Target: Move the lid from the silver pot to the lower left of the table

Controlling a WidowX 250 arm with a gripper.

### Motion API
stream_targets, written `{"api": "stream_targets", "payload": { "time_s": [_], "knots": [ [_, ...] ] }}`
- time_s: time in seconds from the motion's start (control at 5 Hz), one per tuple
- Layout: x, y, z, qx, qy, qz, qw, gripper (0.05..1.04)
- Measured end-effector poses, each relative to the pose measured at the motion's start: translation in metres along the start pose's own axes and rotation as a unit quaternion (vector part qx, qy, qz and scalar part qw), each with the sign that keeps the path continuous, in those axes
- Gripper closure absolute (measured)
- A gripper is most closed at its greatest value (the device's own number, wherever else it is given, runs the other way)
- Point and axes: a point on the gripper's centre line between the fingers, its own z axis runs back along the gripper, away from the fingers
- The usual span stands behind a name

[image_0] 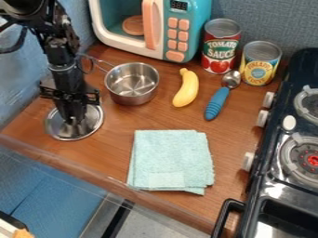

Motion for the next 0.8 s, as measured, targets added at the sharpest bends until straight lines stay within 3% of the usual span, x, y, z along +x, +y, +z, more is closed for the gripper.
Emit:
{"api": "stream_targets", "payload": {
  "time_s": [0.2,0.4,0.6,0.8],
  "knots": [
    [-0.011,-0.001,0.000,0.003,0.006,-0.003,1.0000,0.412],
    [-0.019,-0.006,0.024,-0.013,-0.008,-0.012,0.9998,0.153],
    [-0.005,-0.011,0.059,-0.038,-0.043,-0.036,0.9977,0.075],
    [-0.003,-0.017,0.064,-0.054,-0.046,-0.079,0.9943,0.081]
  ]
}}
